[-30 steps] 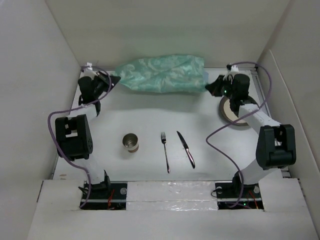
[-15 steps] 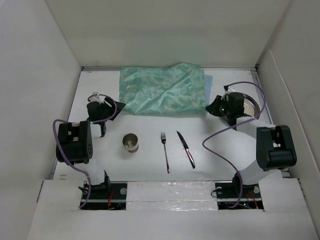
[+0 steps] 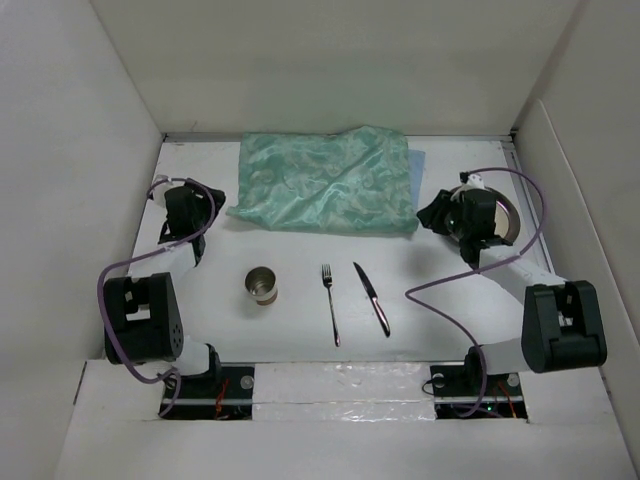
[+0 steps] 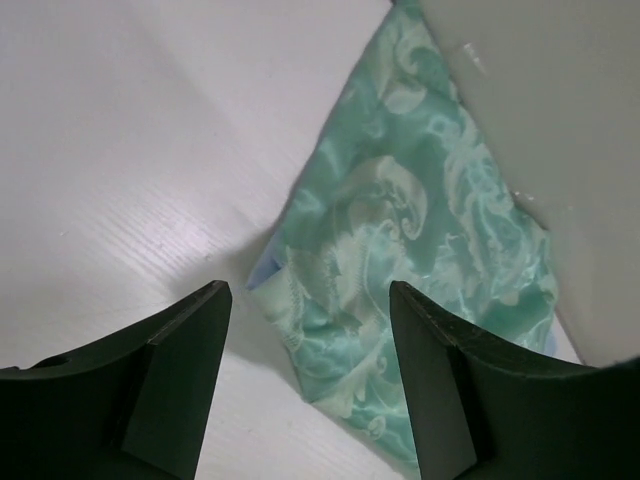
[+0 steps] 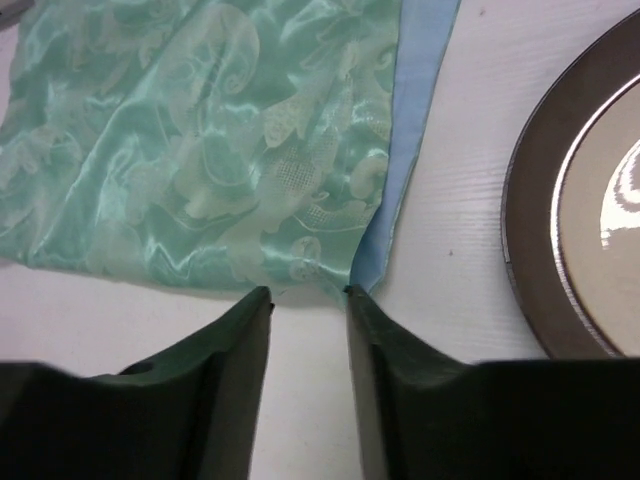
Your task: Set the dinner table for one person
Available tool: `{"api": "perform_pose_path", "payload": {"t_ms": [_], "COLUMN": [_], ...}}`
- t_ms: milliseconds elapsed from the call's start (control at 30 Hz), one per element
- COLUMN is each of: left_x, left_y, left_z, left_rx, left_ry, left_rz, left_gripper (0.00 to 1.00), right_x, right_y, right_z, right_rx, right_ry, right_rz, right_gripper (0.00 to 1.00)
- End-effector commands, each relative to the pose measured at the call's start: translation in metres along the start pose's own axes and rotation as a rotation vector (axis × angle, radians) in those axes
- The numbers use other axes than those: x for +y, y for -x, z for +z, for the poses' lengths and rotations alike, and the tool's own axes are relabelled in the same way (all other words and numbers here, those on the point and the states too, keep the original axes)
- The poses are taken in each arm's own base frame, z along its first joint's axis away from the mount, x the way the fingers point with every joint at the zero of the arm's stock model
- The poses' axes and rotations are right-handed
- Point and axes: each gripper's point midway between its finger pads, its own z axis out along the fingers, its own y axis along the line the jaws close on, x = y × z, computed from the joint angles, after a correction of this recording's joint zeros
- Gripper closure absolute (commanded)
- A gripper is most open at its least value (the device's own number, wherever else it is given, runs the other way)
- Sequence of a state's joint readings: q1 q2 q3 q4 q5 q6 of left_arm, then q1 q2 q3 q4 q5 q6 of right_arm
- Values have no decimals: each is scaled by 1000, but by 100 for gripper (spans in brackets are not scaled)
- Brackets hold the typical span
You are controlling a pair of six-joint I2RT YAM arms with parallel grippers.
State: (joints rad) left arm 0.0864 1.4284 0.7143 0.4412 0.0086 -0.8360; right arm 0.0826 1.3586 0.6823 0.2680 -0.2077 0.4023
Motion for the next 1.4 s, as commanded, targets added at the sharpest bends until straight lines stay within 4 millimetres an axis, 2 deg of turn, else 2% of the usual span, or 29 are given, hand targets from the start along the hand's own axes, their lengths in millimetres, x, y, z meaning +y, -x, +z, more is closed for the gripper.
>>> {"api": "perform_pose_path", "payload": {"t_ms": [0,33,67,133,200,300,500,633,667,733,833,867,933,967,1033,1167,1200,1233,1300,1367], "left_x": [18,20,23,24,24,22,23,22,21,19,16,15,16,17,16,16,16,16,18,14], "left_y": [-12,-14,-17,-26,-31,-33,-45,-48,-48,-49,-50,-49,-49,-49,-49,-49,-49,-49,-38,-30], "left_z": [-1,-3,-4,-7,-6,2,19,25,26,29,35,37,41,42,47,52,54,55,57,57], "left_rx": [57,60,63,87,98,119,166,179,181,181,191,186,187,186,186,185,188,187,166,149], "left_ry": [94,97,99,73,55,52,46,36,33,21,10,8,15,15,15,16,18,17,18,7], "left_rz": [-4,-8,-11,-29,-41,-40,-52,-58,-58,-64,-74,-72,-72,-71,-71,-69,-69,-69,-77,-71], "left_gripper": [39,40,41,41,42,42,45,51,55,59,61,64,68,74,79,90,93,96,100,100], "right_x": [6,7,6,8,11,18,13,12,12,18,25,19,21,16,9,0,-3,-5,-9,-5], "right_y": [6,11,4,5,-2,-1,-7,-13,-11,-8,-17,-19,-31,-36,-55,-62,-62,-66,-67,-67], "right_z": [11,13,18,22,27,35,44,49,48,43,27,20,13,10,-2,-15,-17,-23,-29,-42], "right_rx": [4,4,31,28,47,48,57,54,36,-4,-28,-40,-31,-31,-3,3,2,17,23,8], "right_ry": [-5,-9,-16,1,31,55,48,43,42,61,47,19,14,-7,-27,-101,-121,-133,-158,-134], "right_rz": [5,6,6,4,17,22,42,51,52,54,37,41,33,34,45,52,57,57,59,69], "right_gripper": [60,50,45,35,35,40,54,78,90,98,100,100,100,100,100,100,99,88,75,41]}}
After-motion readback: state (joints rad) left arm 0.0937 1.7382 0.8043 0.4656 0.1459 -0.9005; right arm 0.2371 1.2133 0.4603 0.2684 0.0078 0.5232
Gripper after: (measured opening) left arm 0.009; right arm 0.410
